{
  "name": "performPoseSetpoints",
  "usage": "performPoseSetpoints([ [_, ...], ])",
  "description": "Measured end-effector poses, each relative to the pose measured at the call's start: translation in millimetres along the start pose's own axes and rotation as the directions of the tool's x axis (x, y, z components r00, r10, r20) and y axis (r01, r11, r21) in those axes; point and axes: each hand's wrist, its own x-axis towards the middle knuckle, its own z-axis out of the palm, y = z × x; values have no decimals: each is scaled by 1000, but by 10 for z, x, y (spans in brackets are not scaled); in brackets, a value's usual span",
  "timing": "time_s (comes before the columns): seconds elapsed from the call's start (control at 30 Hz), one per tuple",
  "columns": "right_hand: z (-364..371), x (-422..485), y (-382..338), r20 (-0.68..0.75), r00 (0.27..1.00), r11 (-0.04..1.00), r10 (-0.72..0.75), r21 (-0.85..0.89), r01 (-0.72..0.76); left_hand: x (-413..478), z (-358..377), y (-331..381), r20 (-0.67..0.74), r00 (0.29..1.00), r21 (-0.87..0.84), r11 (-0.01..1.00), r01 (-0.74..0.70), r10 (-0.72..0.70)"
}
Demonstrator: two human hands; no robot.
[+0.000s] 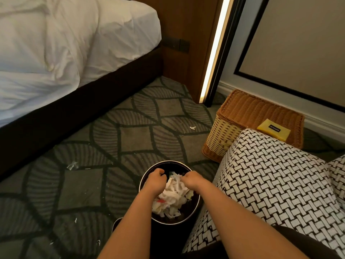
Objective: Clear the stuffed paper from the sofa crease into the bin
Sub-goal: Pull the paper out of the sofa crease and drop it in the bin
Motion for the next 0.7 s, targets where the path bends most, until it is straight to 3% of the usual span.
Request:
performPoseSetpoints([
  [0.27,-399,-539,16,13,990,972,-141,-186,141,-531,-30,190,-73,982,-21,984,-177,175],
  [0.5,-842,-1344,21,50,962,957,-268,-105,272,-1016,-233,524,-17,959,126,952,-279,283],
  [0.7,-1344,-1958,198,-20,946,939,-323,-133,317,-1475,-283,1073,54,921,132,911,-390,387],
])
